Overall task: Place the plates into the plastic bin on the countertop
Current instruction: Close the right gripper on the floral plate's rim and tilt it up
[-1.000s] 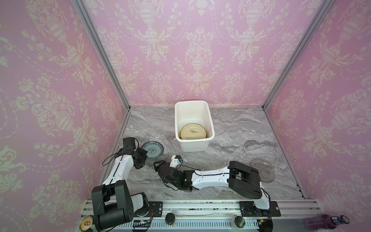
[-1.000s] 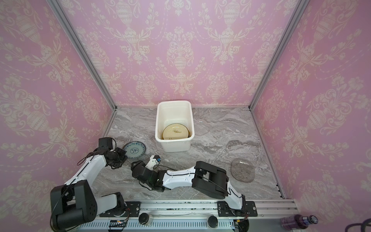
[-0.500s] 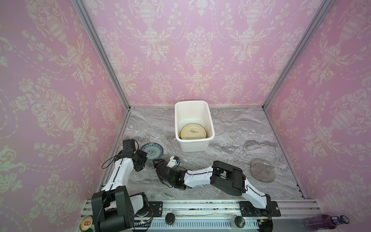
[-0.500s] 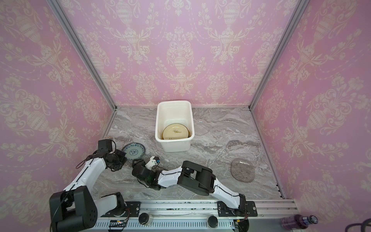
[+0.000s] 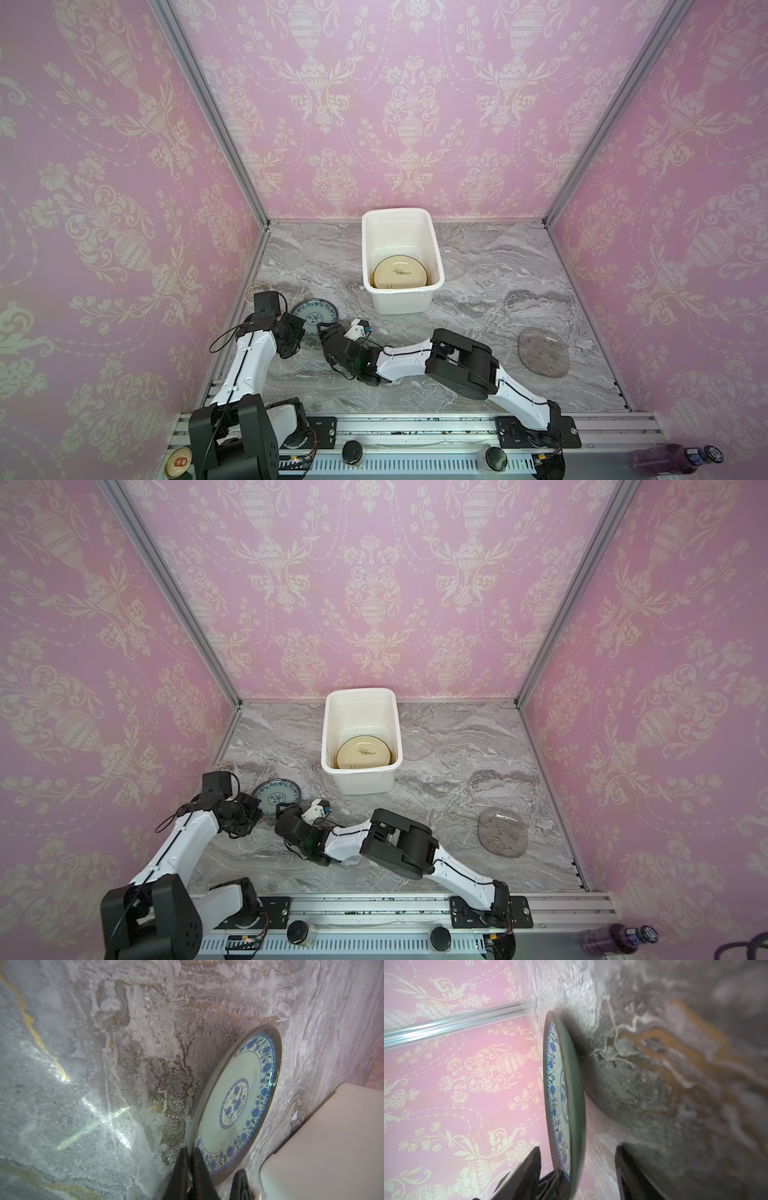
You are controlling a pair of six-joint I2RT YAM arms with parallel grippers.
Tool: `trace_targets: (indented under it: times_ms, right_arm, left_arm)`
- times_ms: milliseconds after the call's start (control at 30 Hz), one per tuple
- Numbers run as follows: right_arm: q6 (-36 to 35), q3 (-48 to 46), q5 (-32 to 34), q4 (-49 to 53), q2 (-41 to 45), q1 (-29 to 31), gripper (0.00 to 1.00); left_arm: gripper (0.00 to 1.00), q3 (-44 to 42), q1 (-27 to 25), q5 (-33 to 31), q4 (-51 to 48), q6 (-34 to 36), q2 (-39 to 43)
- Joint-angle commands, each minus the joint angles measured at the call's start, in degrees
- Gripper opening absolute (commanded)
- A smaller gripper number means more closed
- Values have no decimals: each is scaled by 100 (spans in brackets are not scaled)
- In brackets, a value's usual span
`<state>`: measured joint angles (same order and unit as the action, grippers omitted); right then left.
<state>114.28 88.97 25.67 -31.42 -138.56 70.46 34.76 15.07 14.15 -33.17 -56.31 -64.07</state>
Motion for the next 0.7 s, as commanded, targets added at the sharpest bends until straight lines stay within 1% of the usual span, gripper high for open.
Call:
trace_targets:
  times_ms: [0, 300, 467, 600, 667]
  right_arm:
    - [164, 151, -104, 18, -264, -71, 55]
    - [253, 313, -159, 110, -517, -145, 45]
    - [325, 529, -373, 104, -719, -231, 41]
    - [365, 582, -506, 155, -785, -251, 36]
    - [425, 560, -541, 141, -795, -260, 31]
  left_arm:
    - [10, -83, -30, -193, -296, -80, 157]
    - [10, -1, -44, -238, -594, 50, 203]
    - [10, 85, -77, -316, -724, 191, 177]
    - [10, 201, -145, -368, -774, 350, 98]
    - [10, 221, -162, -391, -796, 372, 88]
